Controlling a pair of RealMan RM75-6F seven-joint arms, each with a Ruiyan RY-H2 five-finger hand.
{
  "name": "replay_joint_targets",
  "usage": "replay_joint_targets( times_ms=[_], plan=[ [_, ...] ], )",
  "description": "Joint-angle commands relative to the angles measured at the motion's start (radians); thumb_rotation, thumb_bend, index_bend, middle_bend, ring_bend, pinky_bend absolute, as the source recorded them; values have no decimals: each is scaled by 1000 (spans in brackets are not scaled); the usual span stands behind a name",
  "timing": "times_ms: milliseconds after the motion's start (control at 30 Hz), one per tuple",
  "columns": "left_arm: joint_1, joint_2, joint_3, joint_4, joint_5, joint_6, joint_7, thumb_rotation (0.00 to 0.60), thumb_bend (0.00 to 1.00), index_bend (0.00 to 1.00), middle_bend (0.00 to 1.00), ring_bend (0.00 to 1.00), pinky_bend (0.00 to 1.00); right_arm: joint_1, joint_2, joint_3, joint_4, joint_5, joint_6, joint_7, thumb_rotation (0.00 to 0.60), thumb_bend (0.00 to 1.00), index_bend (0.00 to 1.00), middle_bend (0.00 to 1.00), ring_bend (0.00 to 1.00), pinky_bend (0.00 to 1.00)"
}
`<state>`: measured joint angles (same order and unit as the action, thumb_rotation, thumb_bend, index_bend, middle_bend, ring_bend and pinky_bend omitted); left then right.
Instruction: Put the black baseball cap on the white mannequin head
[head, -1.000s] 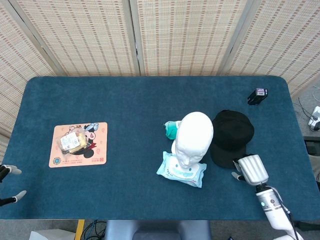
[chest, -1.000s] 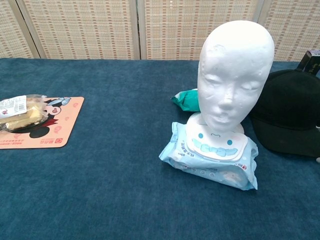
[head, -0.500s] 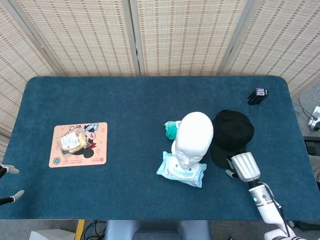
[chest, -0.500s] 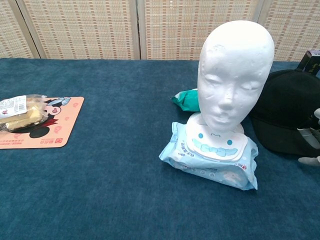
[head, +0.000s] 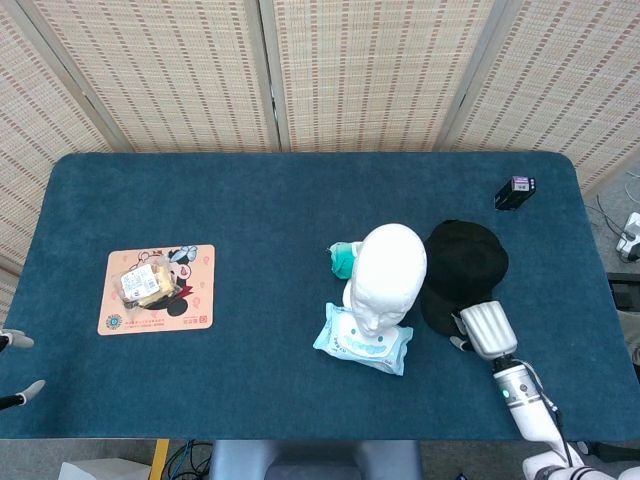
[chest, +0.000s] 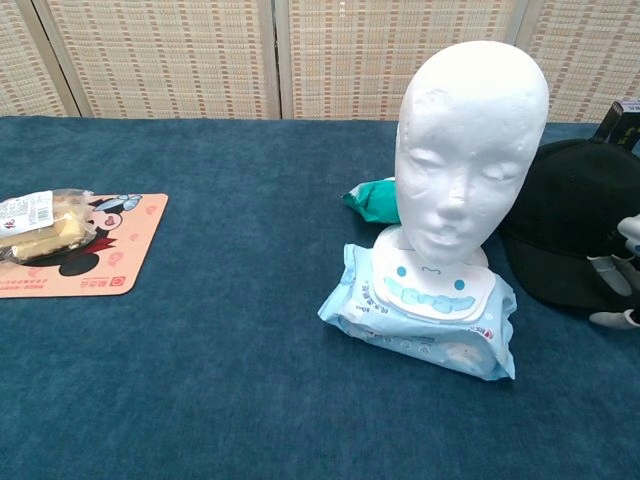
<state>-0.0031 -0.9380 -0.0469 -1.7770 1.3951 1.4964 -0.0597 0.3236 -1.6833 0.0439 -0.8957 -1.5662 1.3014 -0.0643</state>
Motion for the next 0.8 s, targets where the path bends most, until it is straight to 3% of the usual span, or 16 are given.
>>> replay_joint_targets(
  times_ms=[33, 333, 567, 800],
  plan=[
    [2, 1, 0, 3, 1, 1, -4, 600, 90, 403, 323, 198, 413, 3, -5, 8, 13, 7, 6, 4, 600, 0, 775, 872, 645, 712],
    [1, 1, -1, -4, -2, 0, 6, 600, 90, 403, 323, 198, 413, 8, 6, 34, 35, 23, 42, 7, 600, 0, 775, 868, 645, 712],
    [2, 0, -1, -7, -4, 0, 12, 600, 90, 403, 323, 198, 413, 0, 55, 50, -3, 20, 103, -7, 600, 0, 583, 804, 606, 712],
    [2, -2, 1, -4, -1, -1, 14, 600, 90, 403, 323, 198, 413, -6, 119, 67, -85, 20, 146, -24, 600, 0, 546, 707, 518, 710]
  ],
)
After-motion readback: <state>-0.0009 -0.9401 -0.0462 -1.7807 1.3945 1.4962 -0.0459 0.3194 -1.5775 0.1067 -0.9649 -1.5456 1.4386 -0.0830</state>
